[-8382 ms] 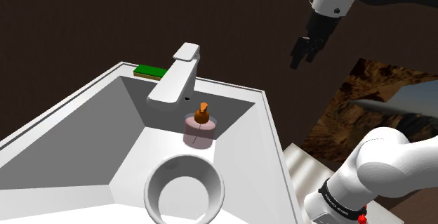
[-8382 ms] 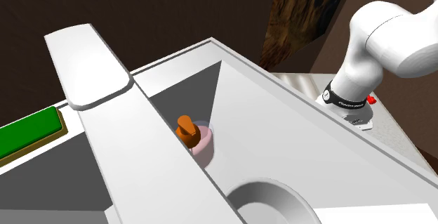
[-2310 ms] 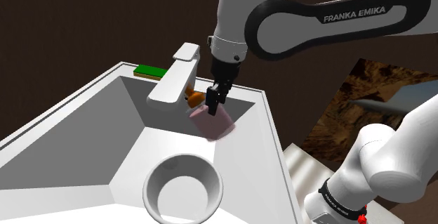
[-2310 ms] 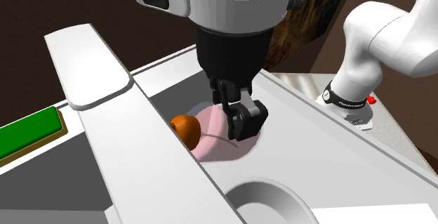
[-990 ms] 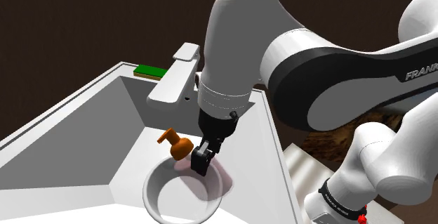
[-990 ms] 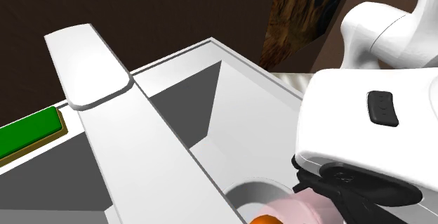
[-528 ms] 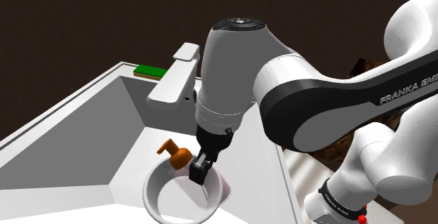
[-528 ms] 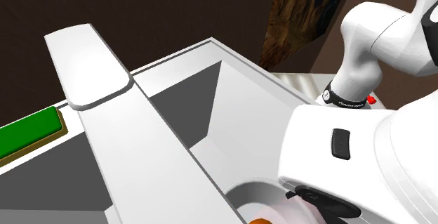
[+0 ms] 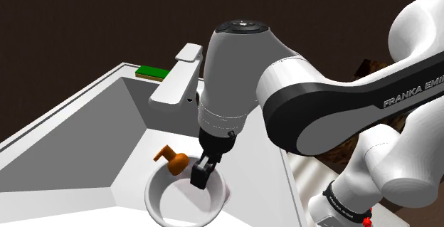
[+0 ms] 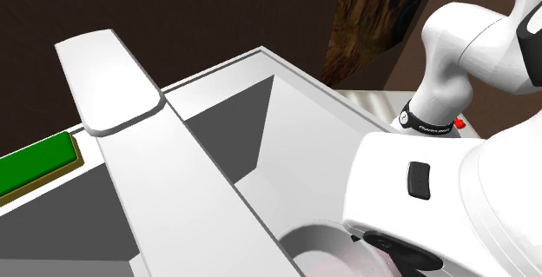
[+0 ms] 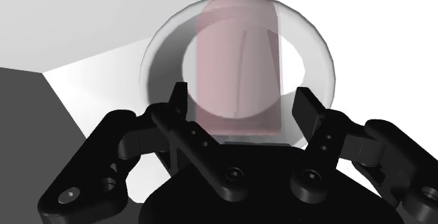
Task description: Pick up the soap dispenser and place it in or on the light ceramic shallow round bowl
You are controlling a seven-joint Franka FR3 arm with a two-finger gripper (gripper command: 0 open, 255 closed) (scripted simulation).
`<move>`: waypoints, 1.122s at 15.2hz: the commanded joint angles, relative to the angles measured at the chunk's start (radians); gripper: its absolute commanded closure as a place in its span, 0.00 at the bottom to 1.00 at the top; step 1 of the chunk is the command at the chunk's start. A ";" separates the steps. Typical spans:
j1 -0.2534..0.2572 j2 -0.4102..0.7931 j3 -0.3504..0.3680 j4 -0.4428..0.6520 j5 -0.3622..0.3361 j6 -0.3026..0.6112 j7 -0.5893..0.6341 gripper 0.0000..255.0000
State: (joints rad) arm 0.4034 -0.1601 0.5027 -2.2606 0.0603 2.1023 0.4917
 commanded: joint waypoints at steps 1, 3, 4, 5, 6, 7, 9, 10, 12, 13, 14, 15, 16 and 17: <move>0.000 0.000 0.000 0.000 0.000 0.000 0.000 0.00; 0.000 0.000 0.000 0.000 0.000 0.000 0.000 0.00; 0.000 0.000 0.000 0.000 0.000 0.000 0.000 0.00; 0.000 0.000 0.000 0.000 0.000 0.000 0.000 0.00; 0.000 -0.014 -0.003 0.022 0.006 -0.035 -0.005 0.00; 0.001 -0.026 -0.006 0.045 0.011 -0.069 -0.009 0.00; 0.001 -0.045 -0.012 0.090 0.017 -0.130 -0.014 0.00; 0.001 -0.045 -0.012 0.090 0.017 -0.130 -0.014 0.00; 0.001 -0.045 -0.012 0.090 0.017 -0.130 -0.014 0.00; 0.001 -0.045 -0.012 0.090 0.017 -0.130 -0.014 0.00; 0.001 -0.045 -0.012 0.090 0.017 -0.130 -0.014 0.00; 0.001 -0.045 -0.012 0.090 0.017 -0.130 -0.014 0.00; 0.001 -0.045 -0.012 0.090 0.017 -0.130 -0.014 0.00; 0.001 -0.045 -0.012 0.090 0.017 -0.130 -0.014 0.00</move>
